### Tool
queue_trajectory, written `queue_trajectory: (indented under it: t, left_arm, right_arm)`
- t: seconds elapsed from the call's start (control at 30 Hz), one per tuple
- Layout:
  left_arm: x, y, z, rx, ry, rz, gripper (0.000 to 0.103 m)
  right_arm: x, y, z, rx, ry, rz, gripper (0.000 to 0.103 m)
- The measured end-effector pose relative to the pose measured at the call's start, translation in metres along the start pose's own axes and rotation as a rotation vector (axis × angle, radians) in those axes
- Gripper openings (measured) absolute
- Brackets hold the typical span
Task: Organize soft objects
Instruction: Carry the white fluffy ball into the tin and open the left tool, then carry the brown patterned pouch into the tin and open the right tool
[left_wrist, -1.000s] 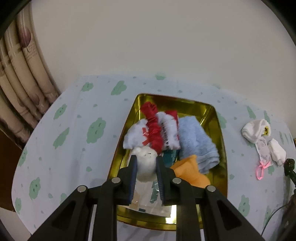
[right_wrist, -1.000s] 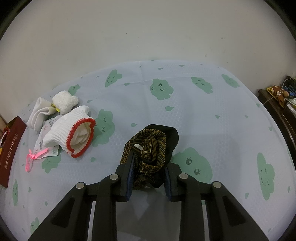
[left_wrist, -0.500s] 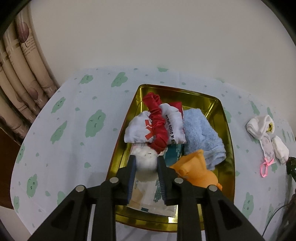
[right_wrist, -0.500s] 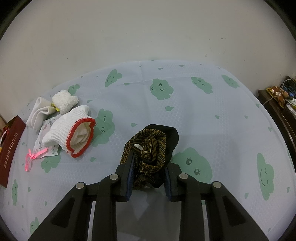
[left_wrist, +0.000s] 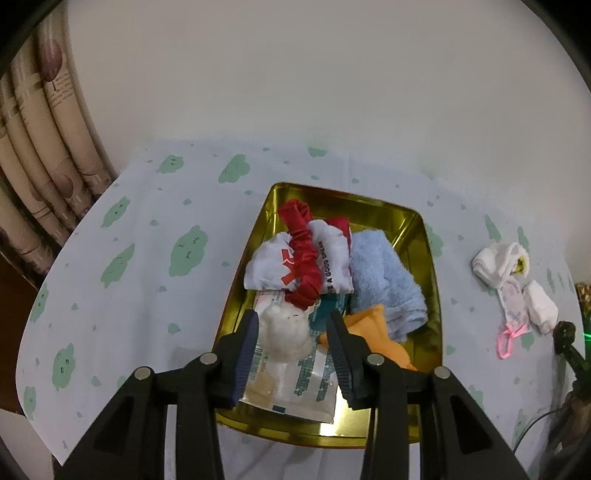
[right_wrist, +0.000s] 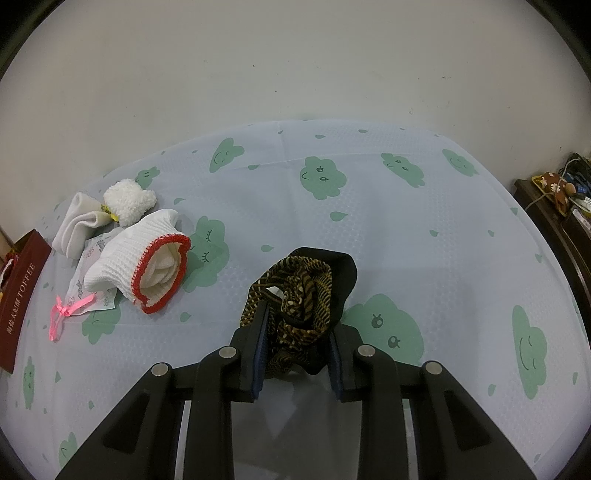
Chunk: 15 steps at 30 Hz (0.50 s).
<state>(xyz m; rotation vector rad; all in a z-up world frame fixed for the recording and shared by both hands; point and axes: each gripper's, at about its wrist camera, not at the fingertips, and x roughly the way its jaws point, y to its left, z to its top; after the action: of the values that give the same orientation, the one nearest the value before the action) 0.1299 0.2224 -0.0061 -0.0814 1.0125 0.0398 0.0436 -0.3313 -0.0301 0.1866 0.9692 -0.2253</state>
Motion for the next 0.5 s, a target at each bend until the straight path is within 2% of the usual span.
queue_trajectory:
  t: [0.27, 0.4, 0.5]
  left_arm:
    - [-0.024, 0.001, -0.015, 0.040, -0.077, 0.050, 0.039]
    - [-0.029, 0.004, -0.028, 0.080, -0.109, 0.097, 0.039]
    - [-0.030, 0.011, -0.035, 0.074, -0.119, 0.104, 0.039]
  right_arm:
    - [-0.001, -0.001, 0.001, 0.004, -0.001, 0.006, 0.027]
    - [-0.003, -0.002, 0.001, 0.008, -0.012, 0.016, 0.021]
    - [-0.003, 0.000, 0.001, -0.006, -0.013, 0.004, 0.019]
